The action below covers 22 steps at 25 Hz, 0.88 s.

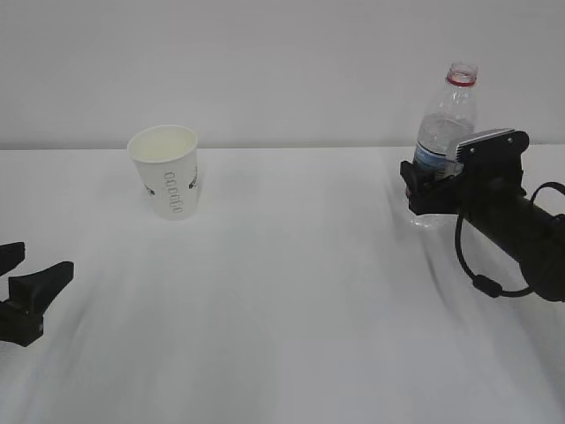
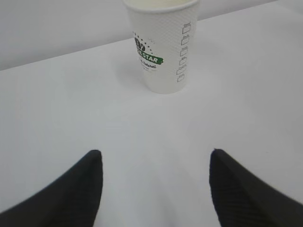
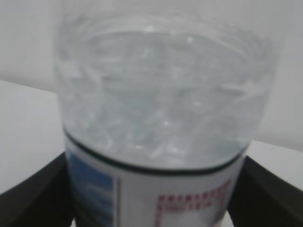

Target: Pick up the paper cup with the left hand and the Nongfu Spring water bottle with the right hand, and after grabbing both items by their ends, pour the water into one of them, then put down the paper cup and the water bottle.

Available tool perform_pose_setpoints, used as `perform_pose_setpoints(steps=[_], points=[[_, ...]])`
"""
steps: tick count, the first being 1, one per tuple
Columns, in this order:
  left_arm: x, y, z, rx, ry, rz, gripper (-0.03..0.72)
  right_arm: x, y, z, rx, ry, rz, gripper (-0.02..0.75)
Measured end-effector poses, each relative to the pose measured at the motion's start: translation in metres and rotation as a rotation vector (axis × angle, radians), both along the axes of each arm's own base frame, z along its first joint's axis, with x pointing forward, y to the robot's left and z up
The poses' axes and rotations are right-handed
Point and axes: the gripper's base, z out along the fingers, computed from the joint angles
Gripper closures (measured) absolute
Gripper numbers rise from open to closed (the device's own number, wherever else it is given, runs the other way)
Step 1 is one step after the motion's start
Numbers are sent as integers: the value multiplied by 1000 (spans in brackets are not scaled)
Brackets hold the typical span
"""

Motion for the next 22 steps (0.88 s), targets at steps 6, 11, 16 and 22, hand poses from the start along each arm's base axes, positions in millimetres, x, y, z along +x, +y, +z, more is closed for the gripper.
perform_pose_setpoints(steps=[6,11,16,22], points=[[0,0,0,0,0,0,172,13,1,4,-8,-7,-3,90],[0,0,0,0,0,0,172,14,1,4,-11,-8,4,208],[0,0,0,0,0,0,172,13,3,4,-15,-8,21,269],[0,0,0,0,0,0,172,13,5,5,-27,-6,46,274]])
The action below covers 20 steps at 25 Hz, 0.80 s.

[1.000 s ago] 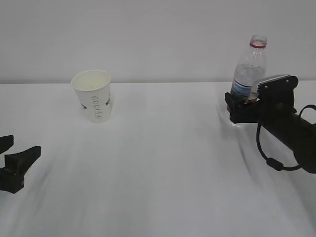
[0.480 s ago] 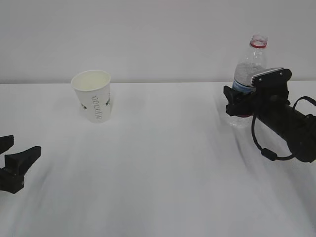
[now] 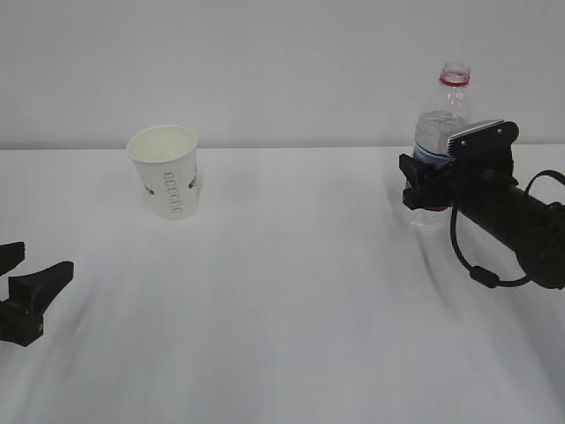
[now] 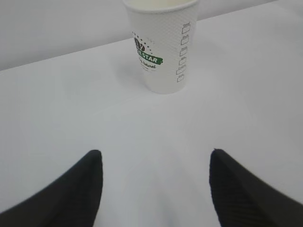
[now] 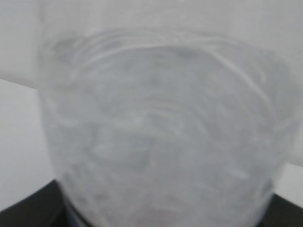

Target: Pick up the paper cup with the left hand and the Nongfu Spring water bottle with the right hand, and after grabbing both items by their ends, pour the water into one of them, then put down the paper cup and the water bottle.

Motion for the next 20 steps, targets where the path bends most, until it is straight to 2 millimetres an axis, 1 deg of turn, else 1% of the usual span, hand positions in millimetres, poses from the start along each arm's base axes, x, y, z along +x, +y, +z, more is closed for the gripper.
perform_pose_setpoints(steps=[5,12,15,20], points=[[0,0,-2,0,9,0,172,-1,2,13,-39,24,30,276],[0,0,-7,1,35,0,172,-2,2,46,-44,-41,34,276],[0,0,-7,1,35,0,172,-5,3,54,-36,-42,48,276],[0,0,-7,3,33,-1,172,-18,7,66,-28,-39,103,276]])
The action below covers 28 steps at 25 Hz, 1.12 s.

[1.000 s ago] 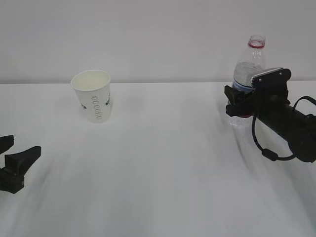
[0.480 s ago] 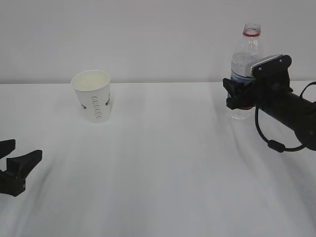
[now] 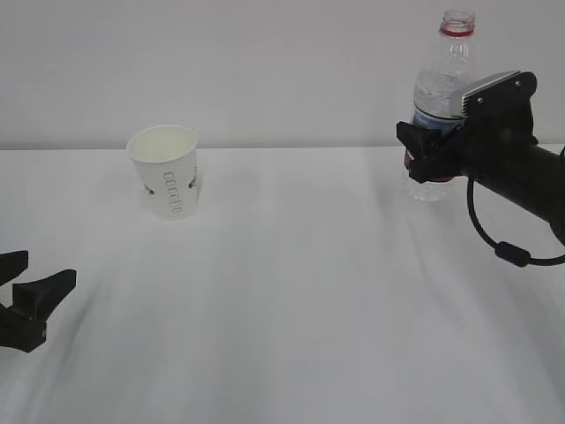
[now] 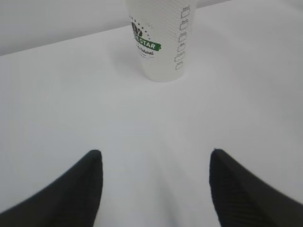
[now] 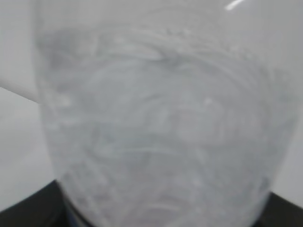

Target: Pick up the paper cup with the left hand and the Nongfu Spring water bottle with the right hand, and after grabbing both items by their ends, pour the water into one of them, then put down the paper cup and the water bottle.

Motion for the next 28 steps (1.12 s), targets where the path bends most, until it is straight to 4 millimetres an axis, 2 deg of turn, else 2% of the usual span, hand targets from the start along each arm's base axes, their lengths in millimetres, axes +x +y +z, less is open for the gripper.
perform_pose_setpoints(steps=[20,28], points=[[0,-1,-1,3,3,-20,172,-73,-2,40,-17,-36,43,277],[0,-2,-1,4,3,-31,172,-104,-4,45,-16,-32,42,277]])
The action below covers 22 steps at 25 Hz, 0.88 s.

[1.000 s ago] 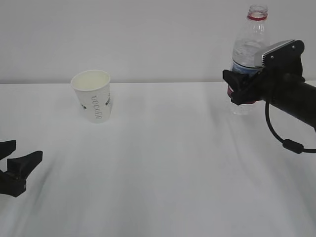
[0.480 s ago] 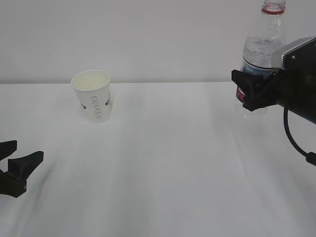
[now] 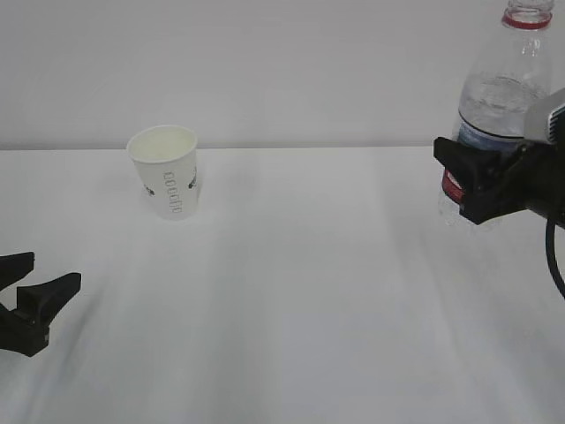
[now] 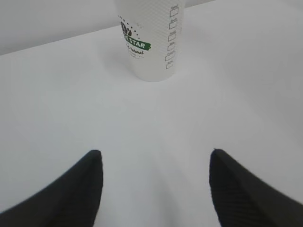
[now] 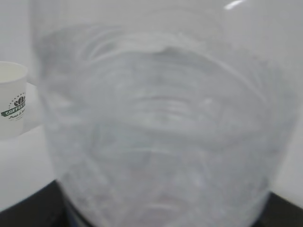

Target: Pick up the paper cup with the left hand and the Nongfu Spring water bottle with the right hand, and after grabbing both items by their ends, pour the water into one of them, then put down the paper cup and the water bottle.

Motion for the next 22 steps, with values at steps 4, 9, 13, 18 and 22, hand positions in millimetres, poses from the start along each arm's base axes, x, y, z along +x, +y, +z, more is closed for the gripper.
perform_pose_setpoints(steps=[4,9,13,18,22], points=[[0,0,0,0,0,0,172,-8,-1,0,1,4,-1,277],[1,-1,1,0,-5,-8,165,-9,-1,0,1,5,-2,277],[11,-6,5,0,-43,-75,81,-9,-1,0,3,3,-2,277],[34,-10,11,-89,-61,-88,6,-9,-1,0,3,3,-2,277],[52,-11,13,-110,-83,-86,-1,-9,-1,0,3,4,-2,277]])
